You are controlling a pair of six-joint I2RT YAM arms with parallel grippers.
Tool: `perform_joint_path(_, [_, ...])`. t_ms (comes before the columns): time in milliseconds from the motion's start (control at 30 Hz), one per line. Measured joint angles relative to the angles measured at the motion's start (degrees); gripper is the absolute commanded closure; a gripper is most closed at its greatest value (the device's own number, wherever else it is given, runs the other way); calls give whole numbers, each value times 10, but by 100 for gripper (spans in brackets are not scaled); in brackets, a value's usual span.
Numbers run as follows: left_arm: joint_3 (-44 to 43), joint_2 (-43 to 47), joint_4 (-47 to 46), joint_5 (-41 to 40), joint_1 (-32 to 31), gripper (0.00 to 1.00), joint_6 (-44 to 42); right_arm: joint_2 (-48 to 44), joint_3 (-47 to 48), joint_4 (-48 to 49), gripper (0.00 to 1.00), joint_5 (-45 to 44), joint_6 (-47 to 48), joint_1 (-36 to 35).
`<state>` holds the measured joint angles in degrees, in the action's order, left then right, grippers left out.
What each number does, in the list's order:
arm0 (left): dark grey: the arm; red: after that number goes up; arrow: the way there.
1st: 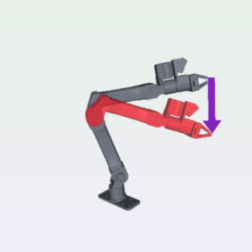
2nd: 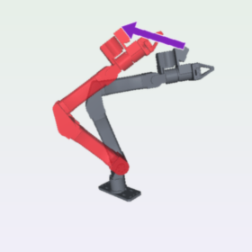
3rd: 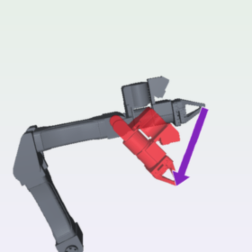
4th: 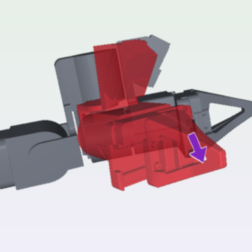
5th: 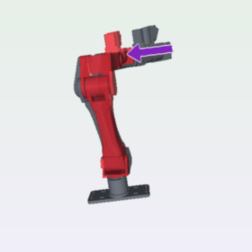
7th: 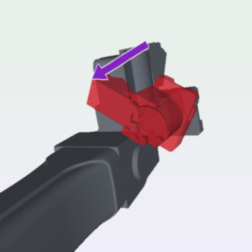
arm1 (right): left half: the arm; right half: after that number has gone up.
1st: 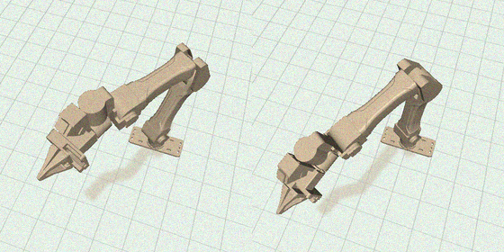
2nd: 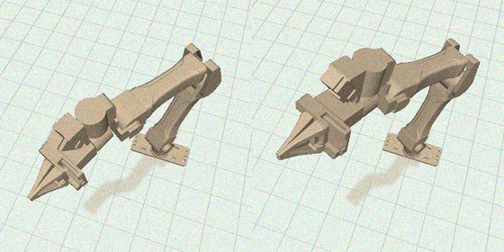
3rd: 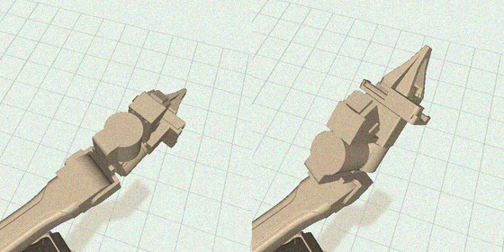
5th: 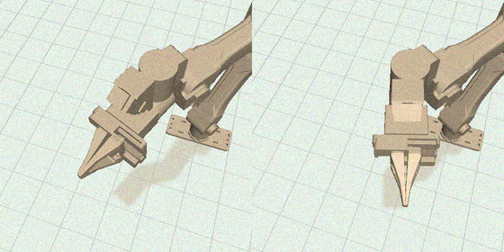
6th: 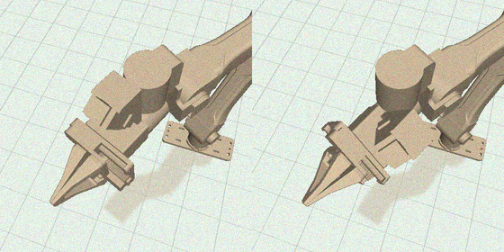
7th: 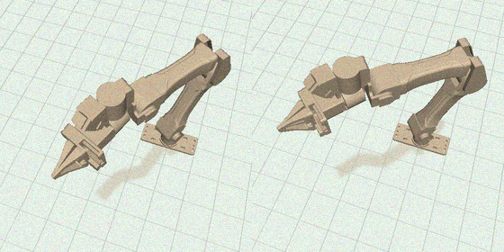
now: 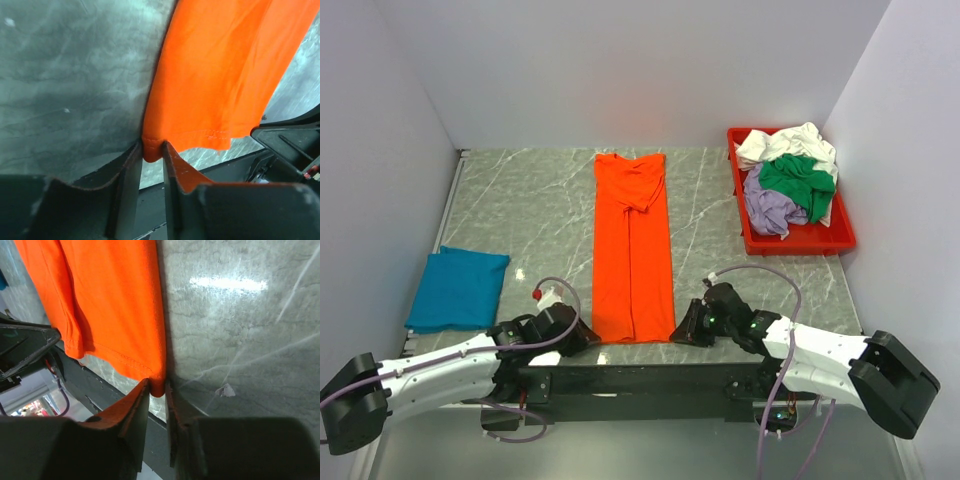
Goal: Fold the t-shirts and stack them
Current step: Fold the tshirt
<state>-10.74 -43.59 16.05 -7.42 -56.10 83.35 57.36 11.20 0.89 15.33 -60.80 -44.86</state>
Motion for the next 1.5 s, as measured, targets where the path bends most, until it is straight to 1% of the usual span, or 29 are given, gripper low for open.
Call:
perform_joint_path(33, [0, -3, -2, 0, -4, 78, 3, 1, 0, 0, 80, 2, 0, 0])
perform_joint_path(67, [0, -5, -2, -1, -7, 81, 4, 2, 0, 0, 83, 3, 1, 0])
perform_joint_path(100, [0, -8, -1, -1, -10, 84, 7, 2, 0, 0, 88, 4, 2, 0])
perform_joint_path(133, [0, -9, 0, -2, -13, 94, 6, 2, 0, 0, 90, 5, 2, 0])
perform_joint_path(167, [0, -9, 1, -4, -15, 99, 8, 1, 0, 0, 93, 6, 4, 0])
perform_joint_path(200, [-2, -9, 3, -4, -17, 99, 7, 1, 0, -1, 96, 7, 5, 0])
perform_joint_path(367, [-15, -9, 30, -14, -41, 100, 6, -17, 1, -17, 100, 9, 16, -4])
perform_joint_path(500, [-40, -10, 81, -25, -74, 99, 5, -48, 13, -49, 100, 7, 24, -24])
perform_joint_path(633, [-76, -13, 120, -38, -83, 100, -2, -69, 57, -96, 100, -4, 47, -40])
perform_joint_path(767, [-125, -37, 138, -61, -75, 100, -29, -61, 119, -126, 100, -28, 76, -41])
perform_joint_path(867, [-175, -74, 136, -72, -40, 100, -69, -31, 165, -133, 100, -51, 92, -41])
perform_joint_path(967, [-216, -110, 116, -72, 23, 99, -117, 8, 211, -138, 100, -75, 106, -35])
perform_joint_path(1100, [-262, -179, 83, -66, 106, 99, -174, 87, 281, -135, 100, -101, 125, -2])
perform_joint_path(1300, [-336, -269, 43, -59, 186, 99, -217, 206, 364, -115, 100, -115, 146, 69])
perform_joint_path(1500, [-429, -370, 9, -54, 238, 99, -238, 307, 443, -106, 100, -125, 165, 120])
